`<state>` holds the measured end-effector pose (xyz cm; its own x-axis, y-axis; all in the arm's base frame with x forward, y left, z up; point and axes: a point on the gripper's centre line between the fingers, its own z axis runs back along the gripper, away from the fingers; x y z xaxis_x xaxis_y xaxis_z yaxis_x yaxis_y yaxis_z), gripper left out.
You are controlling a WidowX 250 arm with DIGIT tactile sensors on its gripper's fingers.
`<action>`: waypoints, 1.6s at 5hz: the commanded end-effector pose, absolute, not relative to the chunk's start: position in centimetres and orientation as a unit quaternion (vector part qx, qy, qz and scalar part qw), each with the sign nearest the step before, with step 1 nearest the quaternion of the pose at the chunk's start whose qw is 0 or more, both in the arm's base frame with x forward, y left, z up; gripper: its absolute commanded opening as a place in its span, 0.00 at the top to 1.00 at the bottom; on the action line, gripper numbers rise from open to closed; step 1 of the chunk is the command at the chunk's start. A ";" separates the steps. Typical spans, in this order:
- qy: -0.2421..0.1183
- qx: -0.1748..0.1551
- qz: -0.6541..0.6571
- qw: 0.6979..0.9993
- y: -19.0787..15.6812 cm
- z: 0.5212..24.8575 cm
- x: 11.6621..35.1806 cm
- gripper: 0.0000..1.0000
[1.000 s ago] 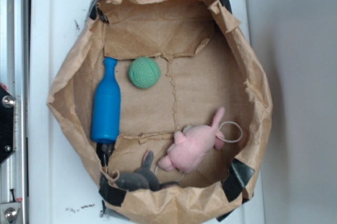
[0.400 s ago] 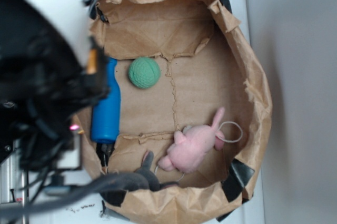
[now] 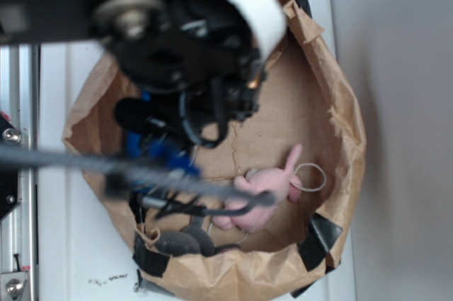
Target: Grab the green ball.
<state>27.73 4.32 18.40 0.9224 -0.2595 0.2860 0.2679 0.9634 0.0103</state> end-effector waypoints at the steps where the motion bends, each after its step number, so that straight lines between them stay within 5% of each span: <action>1: -0.169 -0.005 -0.140 0.975 4.1 20.4 28.3 0.00; 2: -0.169 -0.005 -0.140 0.975 4.1 20.4 28.3 0.00; 3: -0.159 0.004 -0.135 0.978 3.5 15.4 30.2 0.00; 5: -0.130 -0.001 -0.122 0.984 4.2 8.6 29.0 0.00; 6: -0.129 0.006 -0.121 0.984 5.1 7.0 27.0 0.00; 8: -0.109 0.003 -0.089 0.990 8.6 6.6 26.5 0.00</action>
<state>25.98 8.65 5.51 0.9677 -0.1698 0.1862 0.1716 0.9852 0.0066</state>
